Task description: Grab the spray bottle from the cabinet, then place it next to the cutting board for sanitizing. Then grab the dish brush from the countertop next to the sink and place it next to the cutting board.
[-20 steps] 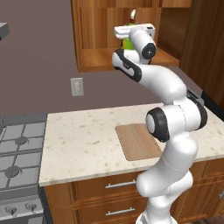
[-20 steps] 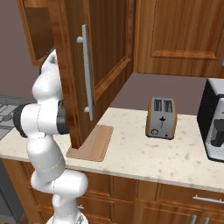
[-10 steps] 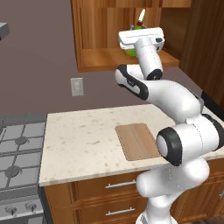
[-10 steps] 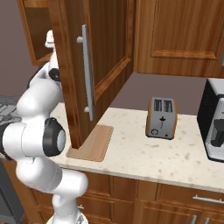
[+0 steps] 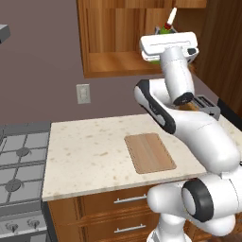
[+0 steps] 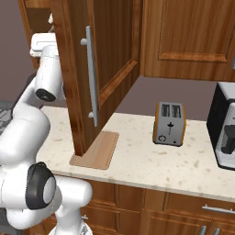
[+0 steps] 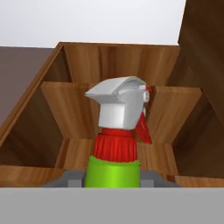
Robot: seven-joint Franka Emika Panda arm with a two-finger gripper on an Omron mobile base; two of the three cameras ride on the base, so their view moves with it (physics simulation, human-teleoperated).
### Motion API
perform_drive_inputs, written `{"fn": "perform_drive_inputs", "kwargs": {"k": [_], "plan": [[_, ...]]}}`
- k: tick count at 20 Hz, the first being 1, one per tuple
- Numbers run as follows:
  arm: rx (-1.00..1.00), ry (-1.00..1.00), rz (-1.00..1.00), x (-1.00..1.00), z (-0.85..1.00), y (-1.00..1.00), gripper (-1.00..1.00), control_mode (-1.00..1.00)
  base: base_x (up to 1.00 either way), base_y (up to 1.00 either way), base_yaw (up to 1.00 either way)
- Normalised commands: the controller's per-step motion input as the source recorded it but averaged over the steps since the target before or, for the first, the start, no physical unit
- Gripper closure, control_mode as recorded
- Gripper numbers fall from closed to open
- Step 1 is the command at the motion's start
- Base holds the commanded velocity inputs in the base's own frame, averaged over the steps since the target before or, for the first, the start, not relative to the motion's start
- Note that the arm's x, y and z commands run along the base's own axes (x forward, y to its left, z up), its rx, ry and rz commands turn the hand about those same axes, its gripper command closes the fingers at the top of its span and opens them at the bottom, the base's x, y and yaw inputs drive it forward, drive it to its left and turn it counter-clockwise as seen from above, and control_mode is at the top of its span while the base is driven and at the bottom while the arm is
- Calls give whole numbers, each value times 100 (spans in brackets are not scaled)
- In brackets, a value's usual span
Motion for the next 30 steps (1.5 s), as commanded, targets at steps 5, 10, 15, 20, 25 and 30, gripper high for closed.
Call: {"fn": "perform_drive_inputs", "kwargs": {"k": [5,10,15,20,25,30], "plan": [[1,1,0,-76,-38,0,100,-100,0,0,0],[0,1,0,-47,-74,8,100,-100,0,0,0],[0,1,0,-34,-69,20,100,-100,0,0,0],[0,0,0,-2,-58,30,100,-100,0,0,0],[0,0,4,4,-49,44,100,-100,0,0,0],[0,2,4,20,-46,36,100,-100,0,0,0]]}}
